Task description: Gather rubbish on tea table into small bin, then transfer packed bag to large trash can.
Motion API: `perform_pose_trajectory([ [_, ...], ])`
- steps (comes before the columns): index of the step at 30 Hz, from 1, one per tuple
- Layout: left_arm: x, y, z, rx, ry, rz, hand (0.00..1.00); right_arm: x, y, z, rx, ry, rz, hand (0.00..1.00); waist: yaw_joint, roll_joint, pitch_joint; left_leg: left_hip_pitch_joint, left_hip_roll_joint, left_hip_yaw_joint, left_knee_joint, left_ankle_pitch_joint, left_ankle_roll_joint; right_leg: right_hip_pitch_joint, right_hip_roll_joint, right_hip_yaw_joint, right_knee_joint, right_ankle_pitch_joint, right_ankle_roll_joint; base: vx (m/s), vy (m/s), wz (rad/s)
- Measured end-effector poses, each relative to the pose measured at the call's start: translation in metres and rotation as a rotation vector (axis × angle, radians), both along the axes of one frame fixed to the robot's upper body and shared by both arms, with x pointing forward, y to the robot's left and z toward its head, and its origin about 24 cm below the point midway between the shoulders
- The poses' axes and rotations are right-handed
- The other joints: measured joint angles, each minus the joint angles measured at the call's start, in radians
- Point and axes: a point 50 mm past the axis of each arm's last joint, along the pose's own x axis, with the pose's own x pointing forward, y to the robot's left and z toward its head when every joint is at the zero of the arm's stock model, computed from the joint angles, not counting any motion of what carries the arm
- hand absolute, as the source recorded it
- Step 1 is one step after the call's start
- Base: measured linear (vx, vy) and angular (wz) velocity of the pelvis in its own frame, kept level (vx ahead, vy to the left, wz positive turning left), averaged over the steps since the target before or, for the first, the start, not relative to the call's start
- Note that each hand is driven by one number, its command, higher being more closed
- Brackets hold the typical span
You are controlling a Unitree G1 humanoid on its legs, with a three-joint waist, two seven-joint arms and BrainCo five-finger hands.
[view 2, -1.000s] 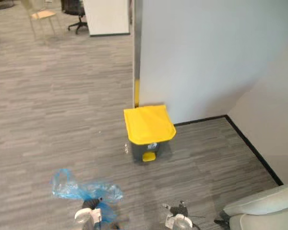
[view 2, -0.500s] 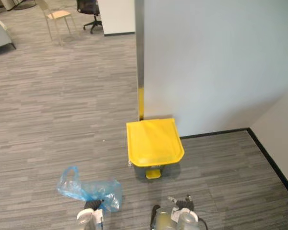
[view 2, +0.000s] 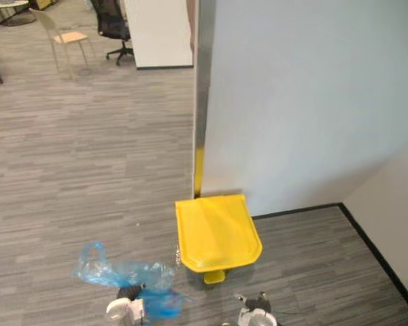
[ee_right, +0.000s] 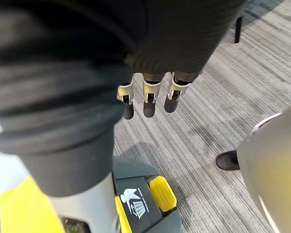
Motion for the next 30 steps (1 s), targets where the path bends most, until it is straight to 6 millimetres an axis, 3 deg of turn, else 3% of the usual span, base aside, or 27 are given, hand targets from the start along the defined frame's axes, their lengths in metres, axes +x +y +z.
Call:
perform_pose_trajectory([
  [3, -0.004, 0.008, -0.001, 0.02, 0.013, 0.005, 1.0, 0.0, -0.003, 0.0, -0.001, 0.001, -0.018, 0.0, 0.001, 0.002, -0.003, 0.029, -0.014, 0.02, -0.049, 0.015, 0.003, 0.0, -0.001, 0.022, -0.018, 0.012, 0.006, 0.01, 0.059, -0.23],
  [8, -0.014, 0.015, -0.004, 0.025, 0.039, 0.041, 1.0, -0.001, -0.01, -0.001, -0.014, 0.022, -0.013, 0.0, 0.005, 0.029, -0.006, 0.048, -0.022, 0.051, -0.09, 0.022, 0.003, 0.0, 0.01, 0.058, -0.049, 0.035, 0.003, 0.01, 0.015, -0.21],
  [13, -0.018, 0.021, -0.004, 0.036, 0.047, 0.058, 1.0, 0.001, -0.01, 0.0, -0.018, 0.018, 0.004, 0.0, 0.01, 0.012, 0.006, 0.07, -0.029, 0.058, -0.105, 0.022, 0.004, -0.006, 0.006, 0.068, -0.02, 0.026, -0.003, -0.02, -0.007, -0.1],
  [16, -0.011, 0.025, -0.002, 0.04, 0.029, 0.073, 1.0, 0.005, -0.005, 0.0, -0.013, 0.01, 0.031, 0.0, 0.01, -0.011, 0.036, 0.086, -0.051, 0.026, -0.111, 0.0, 0.034, -0.051, -0.029, 0.038, 0.137, -0.036, 0.002, -0.09, 0.018, 0.15],
  [18, 0.0, 0.021, 0.001, 0.028, 0.002, 0.072, 1.0, 0.008, -0.012, 0.002, -0.033, -0.002, 0.029, 0.0, 0.003, -0.002, 0.083, 0.123, -0.057, -0.067, -0.101, -0.028, 0.069, -0.197, -0.065, -0.014, 0.463, -0.074, 0.0, -0.1, 0.027, 0.32],
  [20, 0.004, 0.02, 0.002, 0.028, -0.005, 0.069, 1.0, 0.011, -0.013, 0.004, -0.037, -0.011, 0.031, 0.0, 0.008, -0.004, 0.09, 0.114, -0.027, -0.084, -0.035, -0.07, 0.074, -0.265, -0.049, -0.043, 0.454, -0.087, -0.017, 0.05, 0.046, 0.33],
  [23, 0.008, 0.02, 0.003, 0.028, -0.011, 0.064, 1.0, 0.019, -0.012, 0.007, -0.041, -0.046, 0.033, 0.0, 0.01, -0.01, 0.105, 0.097, 0.017, -0.102, 0.075, -0.14, 0.059, -0.36, -0.03, -0.072, 0.273, -0.001, -0.004, 0.12, -0.001, 0.25],
  [25, 0.01, 0.02, 0.003, 0.027, -0.014, 0.064, 1.0, 0.021, -0.01, 0.008, -0.04, -0.049, 0.034, 0.0, 0.009, -0.019, 0.108, 0.101, 0.026, -0.11, 0.139, -0.192, 0.039, -0.368, -0.027, -0.097, 0.253, 0.019, -0.006, 0.26, -0.129, 0.29],
  [26, 0.011, 0.018, 0.004, 0.024, -0.019, 0.064, 1.0, 0.021, -0.008, 0.007, -0.035, -0.046, 0.035, 0.0, 0.01, -0.027, 0.109, 0.102, 0.02, -0.128, 0.18, -0.234, 0.015, -0.335, -0.029, -0.081, 0.243, -0.006, -0.005, 0.43, -0.264, 0.32],
  [27, 0.012, 0.019, 0.004, 0.024, -0.021, 0.064, 1.0, 0.022, -0.007, 0.007, -0.031, -0.048, 0.035, 0.0, 0.012, -0.032, 0.109, 0.102, 0.016, -0.132, 0.193, -0.249, 0.003, -0.314, -0.032, -0.068, 0.222, -0.047, 0.02, 0.39, -0.233, 0.1],
  [28, 0.017, 0.013, 0.005, 0.009, -0.031, 0.06, 1.0, 0.029, -0.01, 0.01, -0.041, -0.065, 0.04, 0.0, 0.021, 0.0, 0.127, 0.105, 0.04, -0.139, 0.219, -0.274, -0.016, -0.315, -0.012, -0.074, 0.242, -0.056, 0.056, 0.41, -0.208, 0.03],
  [29, 0.021, 0.005, 0.006, -0.009, -0.04, 0.057, 1.0, 0.036, -0.014, 0.014, -0.049, -0.087, 0.025, 0.0, 0.02, 0.03, 0.143, 0.103, 0.063, -0.167, 0.216, -0.272, -0.019, -0.317, 0.011, -0.09, 0.256, -0.063, 0.046, 0.3, -0.132, 0.07],
  [30, 0.021, 0.005, 0.006, -0.011, -0.041, 0.056, 1.0, 0.037, -0.015, 0.014, -0.05, -0.09, 0.021, 0.0, 0.018, 0.033, 0.145, 0.104, 0.067, -0.178, 0.213, -0.272, -0.019, -0.317, 0.013, -0.096, 0.264, -0.064, 0.042, 0.32, -0.141, 0.32],
])
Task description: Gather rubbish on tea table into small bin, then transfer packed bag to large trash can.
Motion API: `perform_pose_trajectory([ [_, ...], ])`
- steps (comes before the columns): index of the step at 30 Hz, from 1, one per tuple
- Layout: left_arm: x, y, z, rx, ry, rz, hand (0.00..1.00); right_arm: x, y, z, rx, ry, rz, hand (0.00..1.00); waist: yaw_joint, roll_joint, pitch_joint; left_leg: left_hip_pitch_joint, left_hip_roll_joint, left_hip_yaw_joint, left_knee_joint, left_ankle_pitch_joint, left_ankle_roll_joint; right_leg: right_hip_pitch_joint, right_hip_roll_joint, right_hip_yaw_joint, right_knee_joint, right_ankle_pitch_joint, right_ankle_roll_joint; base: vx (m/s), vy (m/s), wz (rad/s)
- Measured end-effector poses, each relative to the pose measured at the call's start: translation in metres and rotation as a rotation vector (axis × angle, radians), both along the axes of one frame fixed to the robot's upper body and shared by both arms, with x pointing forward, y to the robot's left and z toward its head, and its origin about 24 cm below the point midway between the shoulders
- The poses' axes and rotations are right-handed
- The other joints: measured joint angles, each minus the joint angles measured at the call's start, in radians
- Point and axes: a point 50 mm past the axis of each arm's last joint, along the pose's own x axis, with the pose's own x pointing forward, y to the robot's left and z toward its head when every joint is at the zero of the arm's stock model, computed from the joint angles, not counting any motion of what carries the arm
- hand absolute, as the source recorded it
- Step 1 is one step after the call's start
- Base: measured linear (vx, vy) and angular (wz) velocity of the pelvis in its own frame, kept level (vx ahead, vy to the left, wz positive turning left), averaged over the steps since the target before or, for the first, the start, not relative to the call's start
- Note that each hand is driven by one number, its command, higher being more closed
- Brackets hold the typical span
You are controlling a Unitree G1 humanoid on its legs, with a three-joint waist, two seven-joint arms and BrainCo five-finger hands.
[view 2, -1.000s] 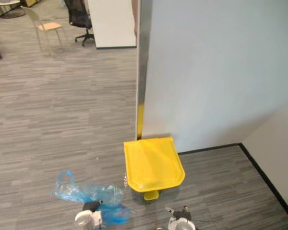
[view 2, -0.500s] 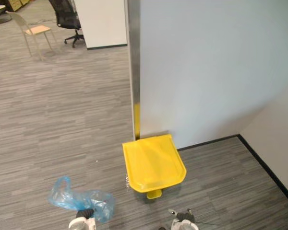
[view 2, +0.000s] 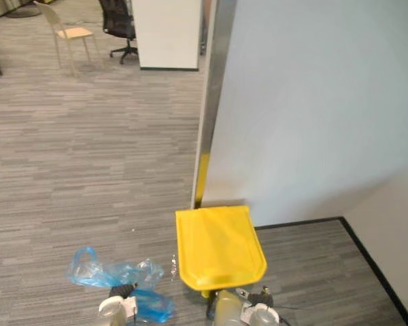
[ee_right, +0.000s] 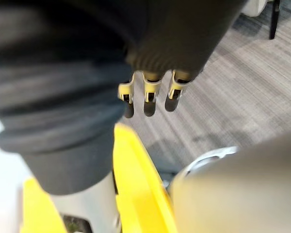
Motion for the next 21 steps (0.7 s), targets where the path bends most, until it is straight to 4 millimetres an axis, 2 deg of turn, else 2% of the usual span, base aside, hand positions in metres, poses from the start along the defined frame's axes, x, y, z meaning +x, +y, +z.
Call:
perform_pose_trajectory([
  [1, 0.0, -0.002, 0.0, -0.004, -0.001, -0.006, 1.0, -0.001, -0.001, 0.0, 0.003, 0.002, -0.015, 0.0, 0.004, 0.003, 0.0, 0.011, 0.011, -0.021, -0.014, 0.01, 0.015, 0.001, 0.006, -0.018, 0.028, -0.036, -0.012, 0.25, -0.115, 0.25],
  [2, 0.002, -0.002, 0.001, 0.002, -0.006, -0.017, 1.0, -0.002, 0.001, -0.001, 0.01, 0.003, -0.016, 0.0, 0.01, -0.005, 0.0, 0.014, 0.012, -0.035, -0.011, 0.032, 0.027, 0.002, 0.005, -0.024, 0.052, -0.073, -0.015, 0.24, -0.109, 0.2],
  [6, 0.004, -0.002, 0.002, 0.008, -0.01, -0.024, 1.0, -0.002, 0.003, -0.001, 0.013, 0.003, -0.01, 0.0, 0.008, -0.007, 0.0, 0.008, 0.017, -0.051, -0.005, 0.04, 0.023, 0.003, -0.019, -0.062, 0.097, -0.092, -0.02, 0.15, -0.062, 0.21],
  [9, 0.017, 0.0, 0.008, 0.018, -0.053, -0.029, 1.0, 0.001, 0.005, 0.0, 0.012, -0.002, 0.006, 0.0, 0.01, -0.024, 0.009, -0.076, 0.013, -0.061, 0.085, 0.033, 0.011, -0.011, -0.045, -0.089, 0.095, -0.09, -0.021, -0.06, 0.007, 0.38],
  [11, 0.033, 0.01, 0.017, 0.049, -0.098, -0.031, 1.0, 0.013, 0.011, 0.004, 0.008, -0.028, 0.049, 0.0, 0.017, -0.041, 0.016, -0.244, 0.012, -0.095, 0.228, 0.013, -0.001, -0.093, -0.053, -0.095, 0.094, -0.064, -0.035, -0.2, -0.005, 0.35],
  [12, 0.038, 0.01, 0.02, 0.052, -0.112, -0.034, 1.0, 0.019, 0.013, 0.006, 0.002, -0.041, 0.064, 0.0, 0.016, -0.041, 0.021, -0.305, 0.013, -0.11, 0.271, 0.004, 0.0, -0.124, -0.057, -0.107, 0.092, -0.052, -0.039, -0.17, -0.011, 0.32],
  [15, 0.04, 0.006, 0.02, 0.043, -0.118, -0.04, 1.0, 0.032, 0.016, 0.012, -0.01, -0.074, 0.092, 0.0, 0.016, -0.025, 0.044, -0.351, 0.017, -0.13, 0.304, -0.014, 0.009, -0.145, -0.06, -0.127, 0.095, -0.042, -0.037, -0.14, -0.02, 0.23],
  [17, 0.044, 0.002, 0.023, 0.036, -0.139, -0.042, 1.0, 0.046, 0.023, 0.02, -0.016, -0.128, 0.131, 0.0, 0.016, -0.009, 0.055, -0.388, 0.029, -0.14, 0.305, -0.066, 0.01, -0.187, -0.06, -0.139, 0.111, -0.04, -0.035, -0.18, -0.037, 0.16],
  [18, 0.047, -0.002, 0.025, 0.03, -0.155, -0.053, 1.0, 0.059, 0.032, 0.027, -0.017, -0.163, 0.178, 0.0, 0.024, -0.007, 0.068, -0.415, 0.035, -0.145, 0.319, -0.091, -0.011, -0.219, -0.061, -0.138, 0.132, -0.037, -0.038, -0.13, -0.029, 0.02],
  [21, 0.048, -0.005, 0.026, 0.028, -0.157, -0.065, 1.0, 0.068, 0.043, 0.033, -0.02, -0.204, 0.237, 0.0, 0.038, -0.004, 0.072, -0.427, 0.04, -0.151, 0.324, -0.091, -0.011, -0.226, -0.051, -0.136, 0.128, -0.025, -0.046, -0.11, -0.065, -0.05],
])
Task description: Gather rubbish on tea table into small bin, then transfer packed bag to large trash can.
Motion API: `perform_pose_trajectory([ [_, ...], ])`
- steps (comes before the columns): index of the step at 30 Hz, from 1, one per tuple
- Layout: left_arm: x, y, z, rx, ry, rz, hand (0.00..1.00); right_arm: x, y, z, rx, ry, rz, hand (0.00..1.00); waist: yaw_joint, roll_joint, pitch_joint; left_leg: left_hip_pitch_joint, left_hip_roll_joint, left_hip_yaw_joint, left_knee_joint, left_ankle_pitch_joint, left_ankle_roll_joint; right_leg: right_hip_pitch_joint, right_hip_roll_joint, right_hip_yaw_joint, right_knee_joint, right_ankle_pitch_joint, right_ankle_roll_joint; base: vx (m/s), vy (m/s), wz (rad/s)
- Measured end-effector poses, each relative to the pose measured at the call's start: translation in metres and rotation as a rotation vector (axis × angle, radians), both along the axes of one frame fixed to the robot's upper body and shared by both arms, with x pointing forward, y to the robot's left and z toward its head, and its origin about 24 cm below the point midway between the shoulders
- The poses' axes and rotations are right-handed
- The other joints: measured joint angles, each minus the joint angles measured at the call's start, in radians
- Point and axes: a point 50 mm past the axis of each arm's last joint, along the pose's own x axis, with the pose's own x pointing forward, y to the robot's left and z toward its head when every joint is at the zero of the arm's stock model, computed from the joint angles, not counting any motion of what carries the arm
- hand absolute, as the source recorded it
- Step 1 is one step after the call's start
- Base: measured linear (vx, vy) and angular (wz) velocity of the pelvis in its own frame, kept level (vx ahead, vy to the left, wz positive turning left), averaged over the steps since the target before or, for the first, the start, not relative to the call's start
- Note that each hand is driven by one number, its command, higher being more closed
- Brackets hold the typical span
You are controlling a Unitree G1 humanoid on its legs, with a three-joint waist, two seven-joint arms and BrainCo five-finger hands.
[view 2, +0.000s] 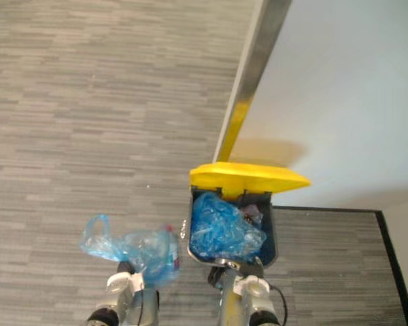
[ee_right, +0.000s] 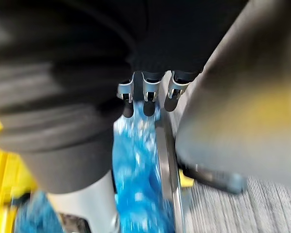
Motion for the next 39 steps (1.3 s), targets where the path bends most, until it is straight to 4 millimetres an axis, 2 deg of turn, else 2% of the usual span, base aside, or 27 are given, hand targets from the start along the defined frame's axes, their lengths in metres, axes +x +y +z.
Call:
perform_pose_trajectory([
  [3, 0.005, 0.0, 0.005, 0.014, -0.029, 0.002, 1.0, 0.032, 0.013, 0.032, -0.029, -0.171, 0.087, 0.0, 0.002, 0.001, 0.001, -0.002, 0.008, -0.01, -0.006, 0.0, 0.0, -0.009, 0.013, 0.0, -0.001, 0.0, -0.001, -0.03, -0.085, -0.07],
  [5, 0.015, 0.001, 0.015, 0.03, -0.089, -0.011, 1.0, 0.067, 0.021, 0.069, -0.063, -0.337, 0.146, 0.0, 0.006, 0.001, 0.013, -0.012, 0.013, -0.016, -0.013, 0.002, 0.0, -0.025, 0.026, 0.003, -0.003, 0.003, -0.006, 0.0, -0.096, -0.1],
  [6, 0.018, 0.001, 0.017, 0.038, -0.106, -0.011, 1.0, 0.076, 0.022, 0.078, -0.073, -0.375, 0.154, 0.0, 0.006, 0.0, 0.017, -0.015, 0.013, -0.017, -0.017, 0.006, -0.001, -0.032, 0.026, 0.003, -0.001, 0.004, -0.006, 0.0, -0.116, -0.02],
  [7, 0.022, 0.0, 0.021, 0.044, -0.13, -0.014, 1.0, 0.091, 0.024, 0.096, -0.098, -0.439, 0.174, 0.0, 0.008, 0.0, 0.019, -0.026, 0.013, -0.023, -0.023, 0.012, 0.001, -0.044, 0.029, -0.001, -0.002, 0.004, -0.006, 0.0, -0.117, 0.02],
  [8, 0.029, -0.001, 0.028, 0.037, -0.166, -0.011, 1.0, 0.105, 0.022, 0.117, -0.127, -0.514, 0.189, 0.0, 0.011, 0.0, 0.029, -0.033, 0.015, -0.029, -0.032, 0.023, -0.012, -0.052, 0.033, -0.004, -0.001, 0.004, -0.006, 0.01, -0.095, 0.04],
  [14, 0.055, -0.004, 0.055, 0.038, -0.307, -0.011, 1.0, 0.146, 0.001, 0.19, -0.237, -0.723, 0.159, 0.0, 0.018, -0.007, 0.071, -0.065, 0.026, -0.048, -0.035, 0.047, -0.045, -0.069, 0.037, -0.023, 0.002, 0.008, -0.015, 0.0, -0.041, 0.08],
  [17, 0.062, -0.005, 0.065, 0.05, -0.364, -0.039, 1.0, 0.156, -0.004, 0.212, -0.254, -0.772, 0.132, 0.0, 0.019, -0.014, 0.091, -0.066, 0.022, -0.047, -0.035, 0.054, -0.056, -0.071, 0.032, -0.022, 0.008, 0.013, -0.023, 0.0, 0.016, 0.02],
  [20, 0.067, -0.008, 0.074, 0.045, -0.41, -0.061, 1.0, 0.161, -0.013, 0.224, -0.287, -0.776, 0.12, 0.0, 0.019, -0.02, 0.095, -0.07, 0.016, -0.048, -0.036, 0.059, -0.066, -0.077, 0.027, -0.02, 0.014, 0.015, -0.027, 0.01, 0.019, 0.03],
  [24, 0.076, -0.012, 0.093, 0.027, -0.5, -0.076, 1.0, 0.17, -0.035, 0.248, -0.253, -0.805, 0.012, 0.0, 0.019, -0.024, 0.105, -0.083, 0.01, -0.047, -0.035, 0.064, -0.075, -0.089, 0.023, -0.016, 0.014, 0.023, -0.037, 0.0, 0.0, 0.0],
  [28, 0.081, -0.021, 0.108, 0.01, -0.57, -0.111, 1.0, 0.175, -0.04, 0.269, -0.207, -0.859, -0.028, 0.0, 0.016, -0.025, 0.106, -0.084, 0.011, -0.043, -0.035, 0.064, -0.075, -0.089, 0.027, -0.013, 0.006, 0.03, -0.042, 0.0, 0.007, -0.03],
  [34, 0.088, -0.049, 0.153, -0.083, -0.775, -0.198, 1.0, 0.182, -0.038, 0.279, -0.18, -0.862, -0.039, 0.0, 0.014, -0.027, 0.107, -0.097, 0.015, -0.039, -0.035, 0.064, -0.073, -0.089, 0.042, -0.008, -0.033, 0.045, -0.03, -0.02, 0.007, -0.04],
  [39, 0.08, -0.082, 0.192, -0.223, -0.944, -0.331, 1.0, 0.182, -0.039, 0.279, -0.157, -0.862, -0.048, 0.0, 0.014, -0.029, 0.108, -0.098, 0.013, -0.037, -0.028, 0.069, -0.075, -0.088, 0.041, -0.006, -0.036, 0.051, -0.032, 0.0, 0.0, 0.0],
])
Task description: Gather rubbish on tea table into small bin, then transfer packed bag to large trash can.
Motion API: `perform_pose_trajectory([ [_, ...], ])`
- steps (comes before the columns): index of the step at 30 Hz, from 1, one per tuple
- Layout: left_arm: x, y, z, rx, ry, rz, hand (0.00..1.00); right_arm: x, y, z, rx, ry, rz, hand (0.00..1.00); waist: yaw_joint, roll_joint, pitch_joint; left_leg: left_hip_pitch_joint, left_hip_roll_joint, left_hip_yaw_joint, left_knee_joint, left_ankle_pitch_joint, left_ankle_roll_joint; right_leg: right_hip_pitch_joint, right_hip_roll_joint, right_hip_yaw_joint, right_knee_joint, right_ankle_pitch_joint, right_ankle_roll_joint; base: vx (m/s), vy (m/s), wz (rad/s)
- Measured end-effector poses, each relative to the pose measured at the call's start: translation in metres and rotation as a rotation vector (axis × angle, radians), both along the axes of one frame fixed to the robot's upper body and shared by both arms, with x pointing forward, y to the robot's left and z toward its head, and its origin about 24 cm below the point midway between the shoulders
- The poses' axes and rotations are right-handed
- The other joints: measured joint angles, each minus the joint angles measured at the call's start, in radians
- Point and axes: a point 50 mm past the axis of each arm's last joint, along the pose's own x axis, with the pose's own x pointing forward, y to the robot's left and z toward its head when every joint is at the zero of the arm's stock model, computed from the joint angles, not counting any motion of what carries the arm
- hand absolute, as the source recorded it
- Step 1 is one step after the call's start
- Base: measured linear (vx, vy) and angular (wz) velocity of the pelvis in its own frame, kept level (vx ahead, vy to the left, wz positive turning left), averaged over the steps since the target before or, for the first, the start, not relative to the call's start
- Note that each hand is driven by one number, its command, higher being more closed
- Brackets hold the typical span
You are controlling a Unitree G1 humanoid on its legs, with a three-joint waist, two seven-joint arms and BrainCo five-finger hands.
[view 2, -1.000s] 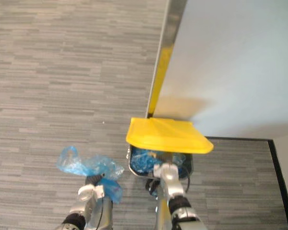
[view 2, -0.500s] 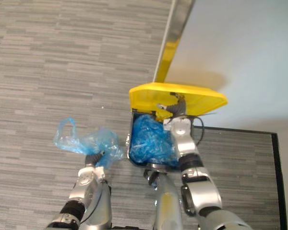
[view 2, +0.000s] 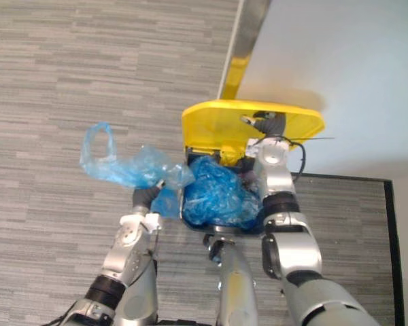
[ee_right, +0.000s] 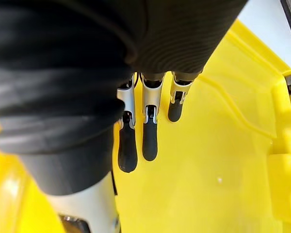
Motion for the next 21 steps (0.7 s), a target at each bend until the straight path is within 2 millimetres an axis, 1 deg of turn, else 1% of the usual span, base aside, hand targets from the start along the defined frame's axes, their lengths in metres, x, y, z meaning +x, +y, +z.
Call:
perform_pose_trajectory([
  [2, -0.007, -0.015, 0.017, -0.027, -0.081, -0.092, 1.0, 0.0, 0.0, 0.0, -0.001, 0.002, 0.003, 0.0, 0.0, 0.0, 0.0, 0.0, 0.0, 0.004, 0.005, 0.0, 0.0, 0.0, 0.001, 0.004, -0.002, 0.002, 0.0, -0.01, 0.016, -0.07],
  [3, -0.013, -0.026, 0.029, -0.041, -0.136, -0.153, 1.0, 0.001, 0.001, 0.002, 0.0, 0.003, 0.006, 0.0, 0.0, 0.0, 0.0, 0.001, 0.001, 0.013, 0.008, -0.001, 0.002, 0.0, 0.004, 0.009, -0.008, 0.007, -0.003, -0.01, 0.024, -0.11],
  [5, -0.019, -0.035, 0.038, -0.053, -0.18, -0.2, 1.0, 0.003, 0.004, 0.005, 0.001, 0.007, 0.014, 0.0, 0.0, 0.0, 0.0, 0.002, 0.003, 0.025, 0.008, -0.002, 0.004, 0.0, 0.01, 0.019, -0.021, 0.018, 0.001, -0.01, 0.03, -0.18],
  [7, -0.023, -0.052, 0.049, -0.052, -0.228, -0.275, 1.0, 0.006, 0.007, 0.009, 0.002, 0.014, 0.025, 0.0, 0.001, 0.0, 0.0, 0.002, 0.003, 0.039, 0.011, -0.004, 0.007, 0.0, 0.016, 0.031, -0.038, 0.034, 0.0, -0.02, 0.034, -0.19],
  [9, -0.026, -0.067, 0.058, -0.051, -0.266, -0.334, 1.0, 0.006, 0.008, 0.01, 0.003, 0.017, 0.028, 0.0, 0.001, 0.0, 0.0, 0.004, 0.001, 0.043, 0.012, -0.004, 0.008, 0.0, 0.016, 0.036, -0.041, 0.039, -0.002, -0.02, 0.021, -0.07],
  [12, -0.028, -0.081, 0.07, -0.058, -0.308, -0.382, 1.0, 0.01, 0.012, 0.013, 0.014, 0.029, 0.034, 0.0, -0.002, 0.0, 0.0, 0.009, 0.002, 0.049, 0.01, -0.004, 0.008, 0.0, 0.018, 0.041, -0.043, 0.043, -0.006, 0.0, 0.004, -0.06],
  [14, -0.029, -0.085, 0.074, -0.052, -0.328, -0.389, 1.0, 0.012, 0.017, 0.015, 0.053, 0.026, 0.042, 0.0, -0.005, 0.0, 0.0, 0.014, 0.003, 0.055, 0.005, -0.005, 0.008, 0.0, 0.021, 0.046, -0.049, 0.045, -0.009, 0.0, 0.002, -0.1],
  [16, -0.031, -0.09, 0.077, -0.044, -0.343, -0.4, 1.0, 0.013, 0.021, 0.017, 0.056, 0.021, 0.049, 0.0, -0.009, 0.0, 0.0, 0.016, 0.004, 0.063, -0.001, -0.005, 0.009, -0.002, 0.026, 0.052, -0.057, 0.049, -0.006, 0.0, -0.005, -0.12],
  [18, -0.03, -0.093, 0.079, -0.033, -0.352, -0.384, 1.0, 0.014, 0.023, 0.024, 0.05, 0.006, 0.052, 0.0, -0.009, -0.001, 0.001, 0.009, 0.004, 0.078, -0.006, -0.004, 0.009, -0.019, 0.026, 0.062, -0.058, 0.053, -0.003, -0.01, -0.008, -0.14],
  [20, -0.023, -0.098, 0.076, 0.015, -0.341, -0.369, 1.0, 0.015, 0.026, 0.035, 0.035, -0.021, 0.056, 0.0, -0.014, -0.002, 0.001, -0.011, 0.004, 0.083, -0.006, -0.004, 0.009, -0.039, 0.03, 0.066, -0.066, 0.059, -0.003, -0.01, -0.018, -0.09],
  [21, -0.019, -0.1, 0.073, 0.039, -0.326, -0.366, 1.0, 0.015, 0.027, 0.037, 0.028, -0.026, 0.056, 0.0, -0.016, -0.002, 0.001, -0.016, 0.006, 0.083, -0.006, -0.003, 0.009, -0.042, 0.033, 0.066, -0.071, 0.063, -0.006, 0.0, -0.022, -0.05],
])
